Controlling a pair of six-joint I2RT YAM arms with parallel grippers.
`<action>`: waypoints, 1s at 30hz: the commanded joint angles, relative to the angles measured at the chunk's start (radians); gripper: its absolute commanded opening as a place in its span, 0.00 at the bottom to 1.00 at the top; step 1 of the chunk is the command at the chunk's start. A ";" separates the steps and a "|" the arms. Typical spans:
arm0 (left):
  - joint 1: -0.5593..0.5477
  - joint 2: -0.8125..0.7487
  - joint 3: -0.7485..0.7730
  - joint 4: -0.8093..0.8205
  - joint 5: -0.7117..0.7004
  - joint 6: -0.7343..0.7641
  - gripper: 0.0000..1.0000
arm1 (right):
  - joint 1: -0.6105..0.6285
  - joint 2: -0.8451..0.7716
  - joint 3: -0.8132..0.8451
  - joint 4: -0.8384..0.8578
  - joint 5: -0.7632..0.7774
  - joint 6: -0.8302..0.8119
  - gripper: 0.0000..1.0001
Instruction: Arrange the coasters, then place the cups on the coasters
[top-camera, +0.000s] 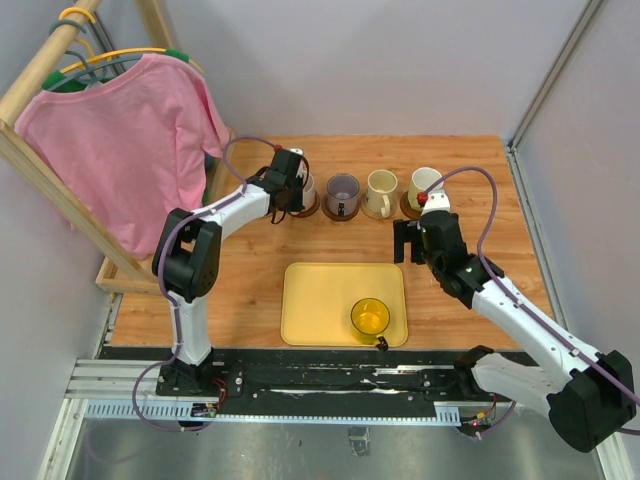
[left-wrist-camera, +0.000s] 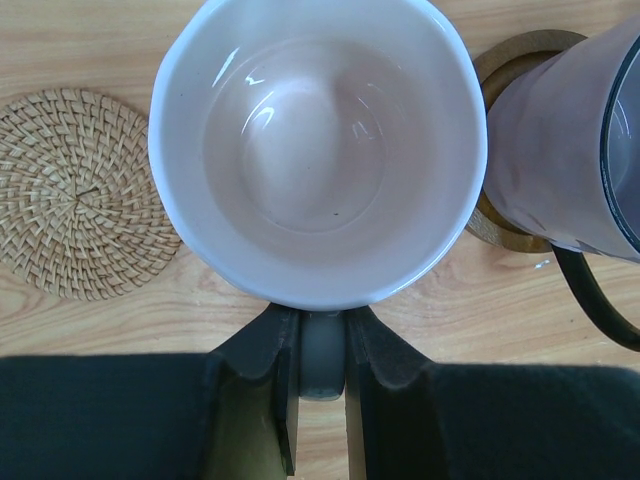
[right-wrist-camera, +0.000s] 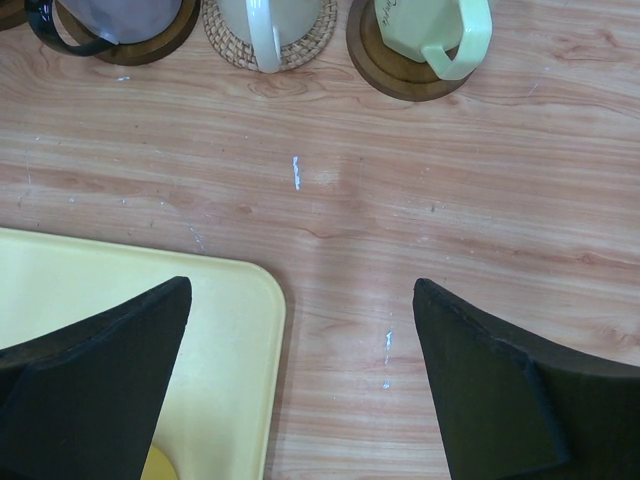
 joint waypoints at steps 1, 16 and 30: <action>0.007 -0.002 0.047 0.037 0.023 -0.010 0.03 | -0.016 0.000 0.016 0.007 -0.017 0.004 0.94; 0.006 -0.015 0.033 0.016 -0.003 -0.007 0.62 | -0.015 -0.014 0.004 0.007 -0.028 0.013 0.93; -0.002 -0.090 -0.052 0.027 0.019 -0.015 0.69 | -0.015 -0.015 -0.004 0.011 -0.046 0.027 0.93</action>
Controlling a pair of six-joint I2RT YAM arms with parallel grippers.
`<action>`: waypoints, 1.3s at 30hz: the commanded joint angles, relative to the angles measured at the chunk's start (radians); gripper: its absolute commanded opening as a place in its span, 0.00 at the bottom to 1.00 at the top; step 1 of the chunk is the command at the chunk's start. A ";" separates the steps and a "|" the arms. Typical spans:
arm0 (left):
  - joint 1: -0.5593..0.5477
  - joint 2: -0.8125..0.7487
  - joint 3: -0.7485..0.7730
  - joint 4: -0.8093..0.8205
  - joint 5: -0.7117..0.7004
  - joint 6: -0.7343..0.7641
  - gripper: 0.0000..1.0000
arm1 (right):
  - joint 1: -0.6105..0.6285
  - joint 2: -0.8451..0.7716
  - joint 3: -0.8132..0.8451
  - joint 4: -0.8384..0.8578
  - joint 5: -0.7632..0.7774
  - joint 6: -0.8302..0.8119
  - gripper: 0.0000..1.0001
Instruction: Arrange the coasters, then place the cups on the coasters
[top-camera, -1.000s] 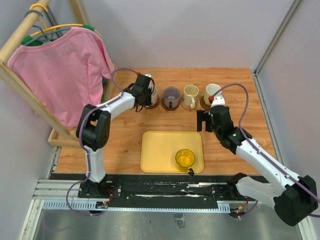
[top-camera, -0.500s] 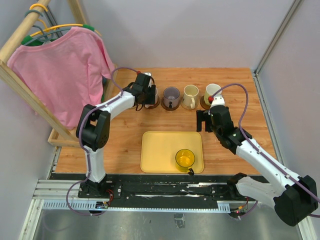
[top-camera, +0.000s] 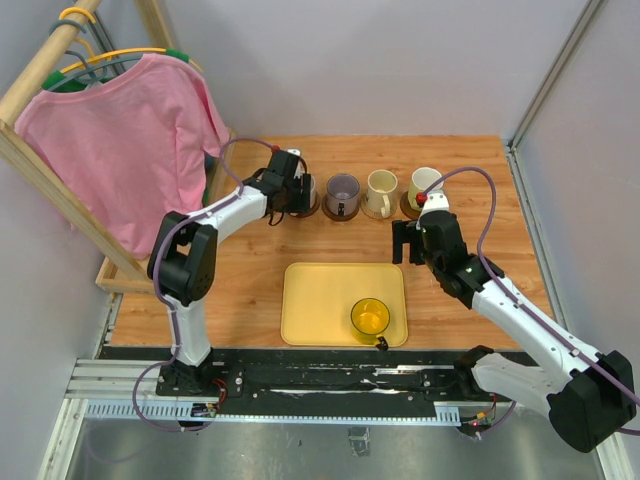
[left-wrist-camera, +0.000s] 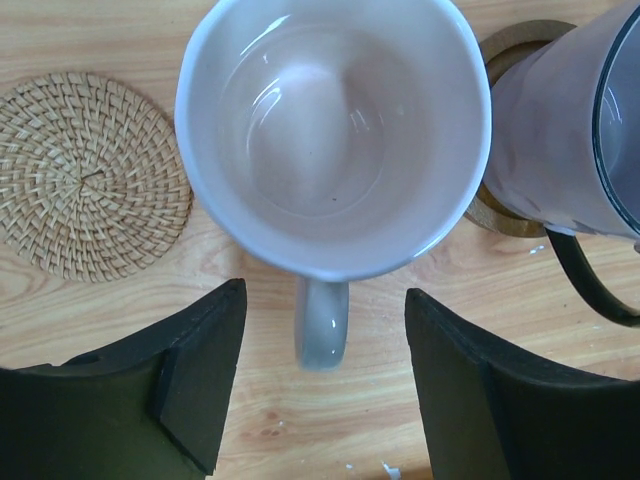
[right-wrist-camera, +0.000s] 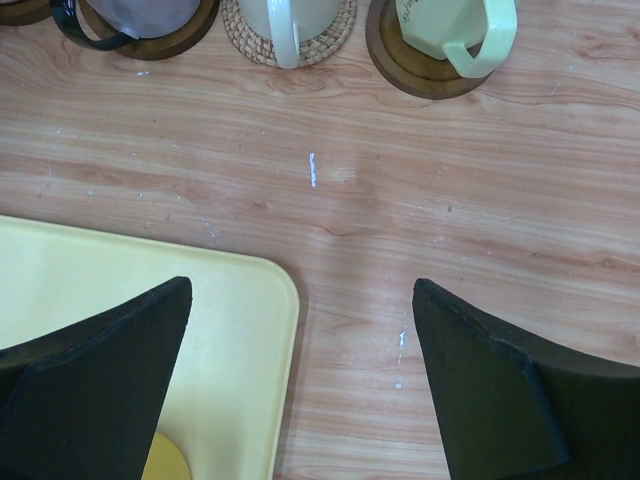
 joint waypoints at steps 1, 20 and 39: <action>-0.004 -0.064 -0.032 0.033 0.015 -0.009 0.69 | -0.015 -0.015 -0.004 0.011 -0.014 0.020 0.93; -0.036 -0.063 -0.026 0.056 0.069 -0.017 0.68 | -0.016 -0.033 -0.007 0.004 -0.019 0.024 0.93; -0.057 -0.063 -0.043 0.051 0.069 -0.021 0.68 | -0.015 -0.057 -0.012 -0.010 -0.032 0.037 0.93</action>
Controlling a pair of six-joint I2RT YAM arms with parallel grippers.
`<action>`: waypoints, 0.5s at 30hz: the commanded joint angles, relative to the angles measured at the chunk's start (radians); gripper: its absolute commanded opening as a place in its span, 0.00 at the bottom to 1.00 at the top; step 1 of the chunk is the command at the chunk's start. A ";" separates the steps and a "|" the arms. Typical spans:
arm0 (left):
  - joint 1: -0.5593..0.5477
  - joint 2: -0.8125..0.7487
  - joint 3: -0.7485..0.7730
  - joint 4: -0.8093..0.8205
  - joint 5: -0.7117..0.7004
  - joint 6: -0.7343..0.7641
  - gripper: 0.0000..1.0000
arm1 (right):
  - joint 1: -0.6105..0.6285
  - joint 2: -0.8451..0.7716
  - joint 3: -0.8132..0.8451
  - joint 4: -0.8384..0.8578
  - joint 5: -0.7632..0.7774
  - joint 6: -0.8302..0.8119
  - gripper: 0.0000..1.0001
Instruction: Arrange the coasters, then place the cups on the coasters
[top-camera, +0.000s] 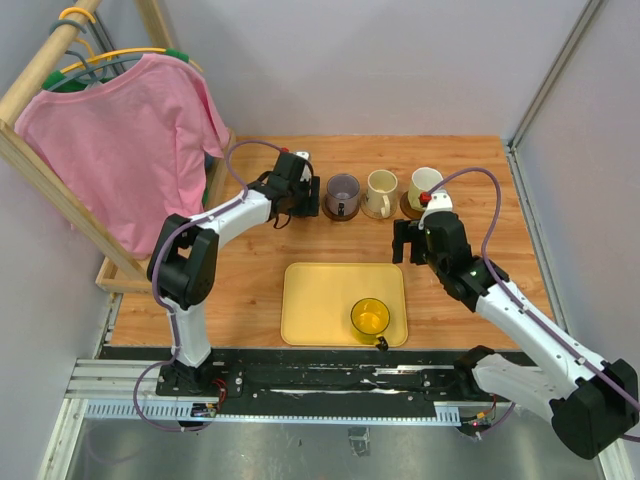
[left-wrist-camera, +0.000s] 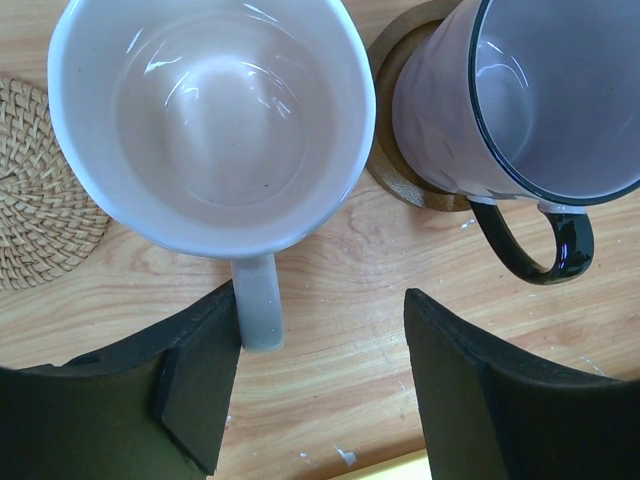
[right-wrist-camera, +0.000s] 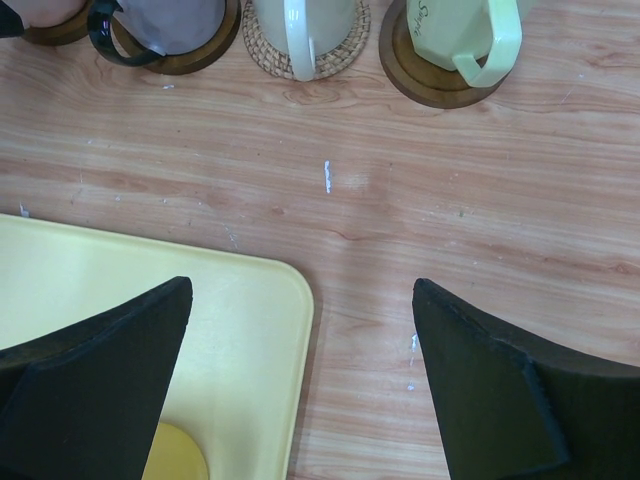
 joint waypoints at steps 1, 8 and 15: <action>-0.012 -0.031 -0.010 0.013 0.006 -0.002 0.68 | -0.015 -0.020 -0.012 -0.011 -0.008 0.016 0.93; -0.013 -0.064 -0.028 0.005 -0.018 0.004 0.74 | -0.015 -0.028 0.002 -0.045 -0.051 -0.032 0.91; -0.014 -0.153 -0.052 -0.014 -0.050 0.020 0.86 | -0.015 -0.015 0.088 -0.171 -0.234 -0.155 0.78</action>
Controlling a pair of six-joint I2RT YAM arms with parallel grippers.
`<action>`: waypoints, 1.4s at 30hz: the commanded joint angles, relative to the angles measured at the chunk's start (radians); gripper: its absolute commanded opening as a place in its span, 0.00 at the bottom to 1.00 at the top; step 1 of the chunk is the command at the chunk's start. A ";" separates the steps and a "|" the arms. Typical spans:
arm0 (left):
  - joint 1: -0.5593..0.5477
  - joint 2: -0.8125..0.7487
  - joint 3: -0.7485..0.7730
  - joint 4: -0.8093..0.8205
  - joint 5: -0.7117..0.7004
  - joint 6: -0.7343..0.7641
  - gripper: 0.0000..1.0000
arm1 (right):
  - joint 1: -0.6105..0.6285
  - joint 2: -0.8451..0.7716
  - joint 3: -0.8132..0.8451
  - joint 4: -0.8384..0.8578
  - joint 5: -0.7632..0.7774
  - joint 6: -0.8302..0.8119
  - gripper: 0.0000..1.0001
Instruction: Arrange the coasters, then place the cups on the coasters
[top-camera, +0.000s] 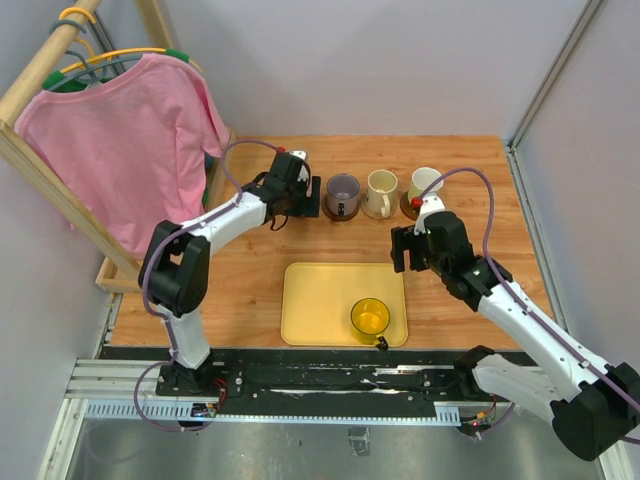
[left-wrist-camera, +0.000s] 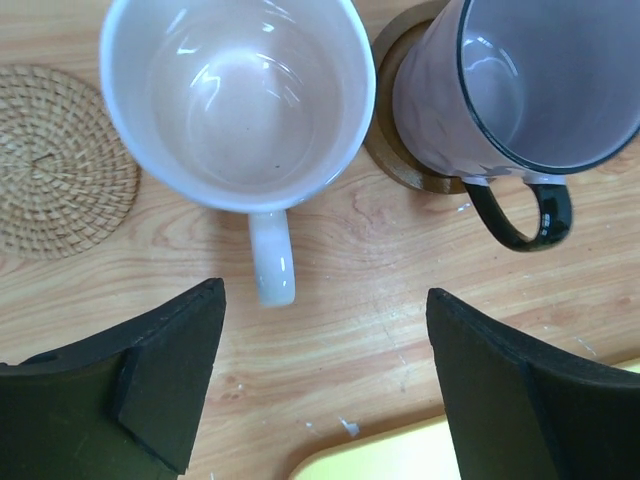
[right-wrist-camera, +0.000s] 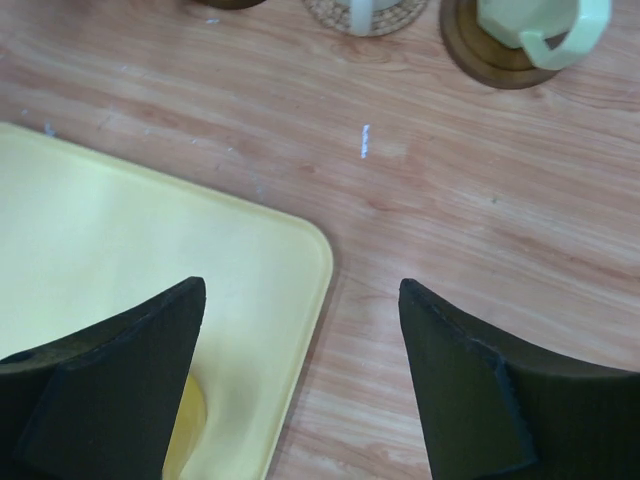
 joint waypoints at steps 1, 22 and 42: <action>-0.006 -0.122 -0.026 0.001 -0.027 0.016 0.87 | -0.015 -0.001 0.085 -0.112 -0.163 -0.104 0.76; -0.006 -0.554 -0.358 0.032 -0.035 0.000 0.94 | 0.255 0.251 0.223 -0.405 -0.332 -0.274 0.51; -0.006 -0.671 -0.521 0.072 0.011 -0.049 0.94 | 0.309 0.411 0.221 -0.261 -0.414 -0.262 0.47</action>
